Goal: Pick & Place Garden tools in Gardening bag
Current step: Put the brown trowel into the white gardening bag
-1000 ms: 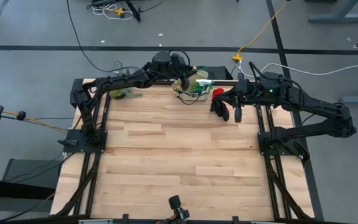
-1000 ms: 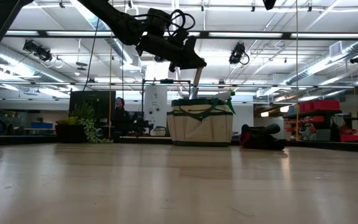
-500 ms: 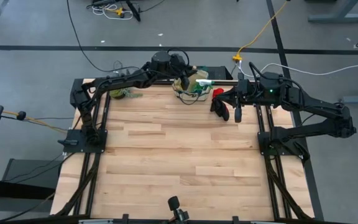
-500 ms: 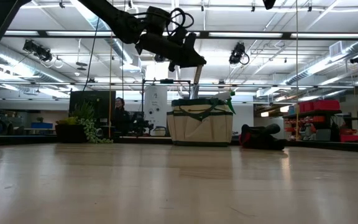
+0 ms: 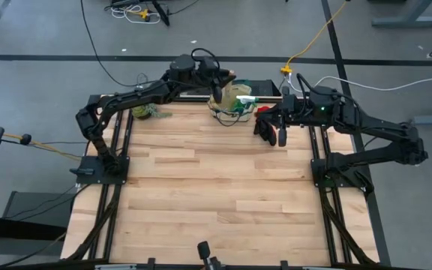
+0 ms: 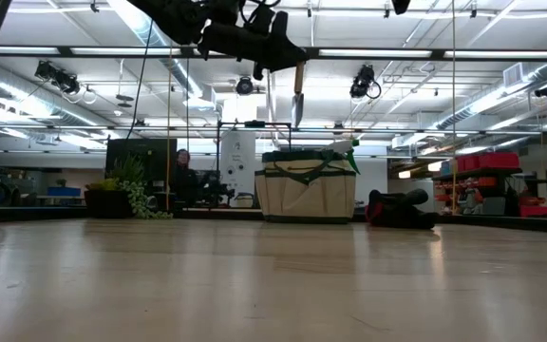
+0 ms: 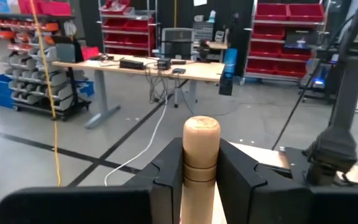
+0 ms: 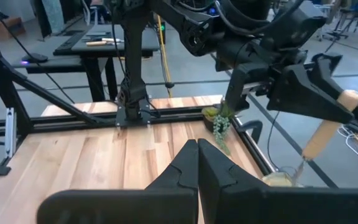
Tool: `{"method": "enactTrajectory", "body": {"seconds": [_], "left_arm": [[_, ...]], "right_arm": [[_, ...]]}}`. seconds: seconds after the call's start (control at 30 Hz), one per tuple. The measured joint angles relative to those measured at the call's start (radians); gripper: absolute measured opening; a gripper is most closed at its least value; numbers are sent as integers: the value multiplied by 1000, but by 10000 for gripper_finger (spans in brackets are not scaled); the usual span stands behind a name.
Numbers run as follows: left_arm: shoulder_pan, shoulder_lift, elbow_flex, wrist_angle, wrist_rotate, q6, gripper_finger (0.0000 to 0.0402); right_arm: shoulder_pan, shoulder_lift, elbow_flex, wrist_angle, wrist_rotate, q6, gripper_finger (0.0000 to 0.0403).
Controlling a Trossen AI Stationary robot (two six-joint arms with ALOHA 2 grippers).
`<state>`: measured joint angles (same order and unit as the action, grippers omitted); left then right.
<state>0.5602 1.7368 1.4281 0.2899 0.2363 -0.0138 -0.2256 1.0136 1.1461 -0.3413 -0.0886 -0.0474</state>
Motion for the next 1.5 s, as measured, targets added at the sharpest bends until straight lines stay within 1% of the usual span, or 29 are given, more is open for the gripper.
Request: {"method": "enactTrajectory", "body": {"seconds": [0.2, 0.3, 0.43, 0.57, 0.7, 0.77, 0.83, 0.93, 1.03, 1.3, 1.4, 1.5], "left_arm": [[0, -25, -13, -19, 23, -1, 77], [0, -70, -63, -17, 14, -1, 77], [4, -152, -170, 0, -7, 7, 77], [22, -210, -299, 102, -16, -10, 78], [36, -234, -392, 241, -7, -40, 77], [44, -234, -412, 285, 26, -53, 78], [50, -232, -418, 294, 52, -48, 79], [50, -225, -422, 311, 82, -10, 78], [50, -202, -421, 365, 95, 28, 78], [57, -89, -421, 474, 69, 36, 78], [62, -47, -421, 519, 30, 79, 78], [79, -11, -421, 551, 2, 85, 81]], "right_arm": [[0, 19, 0, 28, -7, 1, 0], [0, 19, 0, 28, -8, 9, 0], [0, 15, 0, 27, -7, 24, 0], [0, 15, 0, 27, 37, 46, 0], [-1, 15, 0, 26, 60, 64, 0], [0, 15, 0, 26, 84, 69, 0], [0, 15, 0, 20, 92, 69, 0], [0, 15, 0, 11, 110, 69, 0], [0, 15, 0, 9, 117, 69, 0], [0, 15, 0, 2, 125, 61, 0], [0, 15, 0, 1, 125, 61, 0], [0, 15, 0, -9, 125, 61, 0]]}}
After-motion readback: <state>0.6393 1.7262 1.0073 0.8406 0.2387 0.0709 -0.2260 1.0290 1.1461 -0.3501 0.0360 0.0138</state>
